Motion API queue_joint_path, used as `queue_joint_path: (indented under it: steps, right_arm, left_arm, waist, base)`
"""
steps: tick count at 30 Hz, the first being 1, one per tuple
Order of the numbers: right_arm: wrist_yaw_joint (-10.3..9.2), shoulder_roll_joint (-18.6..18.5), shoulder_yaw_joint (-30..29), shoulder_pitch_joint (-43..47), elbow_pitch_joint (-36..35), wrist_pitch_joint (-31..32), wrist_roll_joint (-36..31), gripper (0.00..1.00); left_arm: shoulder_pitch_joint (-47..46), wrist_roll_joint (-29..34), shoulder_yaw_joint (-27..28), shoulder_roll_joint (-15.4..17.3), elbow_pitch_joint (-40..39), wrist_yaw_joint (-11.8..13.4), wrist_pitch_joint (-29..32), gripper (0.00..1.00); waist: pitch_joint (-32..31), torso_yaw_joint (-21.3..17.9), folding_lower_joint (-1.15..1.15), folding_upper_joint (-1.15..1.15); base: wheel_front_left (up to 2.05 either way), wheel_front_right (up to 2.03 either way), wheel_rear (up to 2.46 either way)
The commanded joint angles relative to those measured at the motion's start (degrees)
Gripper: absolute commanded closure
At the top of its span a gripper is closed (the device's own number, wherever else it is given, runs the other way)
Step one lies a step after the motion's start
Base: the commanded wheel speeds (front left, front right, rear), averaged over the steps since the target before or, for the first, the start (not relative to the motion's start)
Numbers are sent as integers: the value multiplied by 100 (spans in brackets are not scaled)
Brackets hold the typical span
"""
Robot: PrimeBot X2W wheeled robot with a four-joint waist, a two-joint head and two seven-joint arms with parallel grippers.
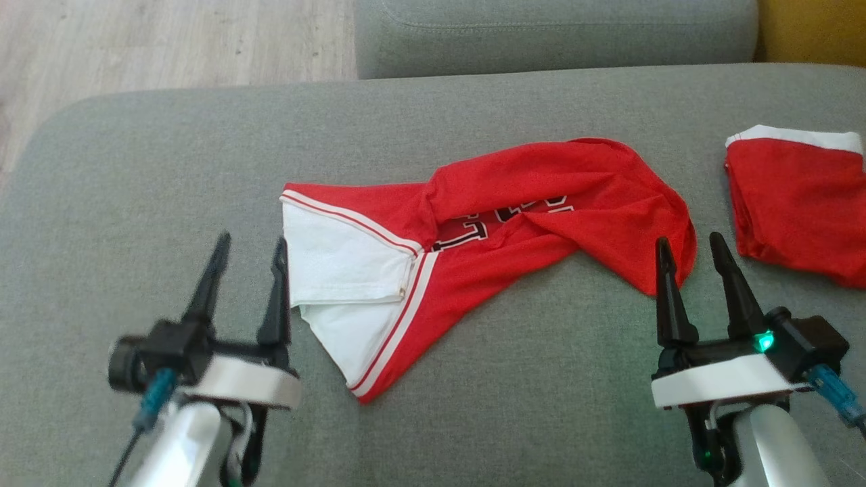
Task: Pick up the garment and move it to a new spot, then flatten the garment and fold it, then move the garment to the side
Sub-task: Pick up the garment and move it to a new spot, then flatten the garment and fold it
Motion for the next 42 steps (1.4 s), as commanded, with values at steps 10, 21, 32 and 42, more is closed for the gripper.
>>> queue_joint_path:
  steps: [10, 21, 32, 42]
  right_arm:
    - [-4, -27, 143, -55, -131, -61, -40, 0]
    - [-4, -27, 153, -108, -134, -61, 27, 0]
    - [-4, -27, 148, -139, -99, -61, 29, 0]
    - [-4, -27, 150, -145, -71, -61, 35, 0]
  left_arm:
    - [-98, 354, 263, -96, -98, -317, -2, 0]
    - [-661, 846, -337, 230, 730, -671, 619, 0]
    - [-823, 912, -455, 265, 1009, -659, 638, 0]
    - [-973, 1113, -738, 405, 1117, -774, 904, 0]
  waist:
    - [29, -40, 1, 0]
    - [271, -194, 1, 0]
    - [290, -204, 1, 0]
    - [339, -193, 1, 0]
  base:
    - [0, 0, 0]
    - [0, 0, 0]
    - [0, 0, 0]
    - [0, 0, 0]
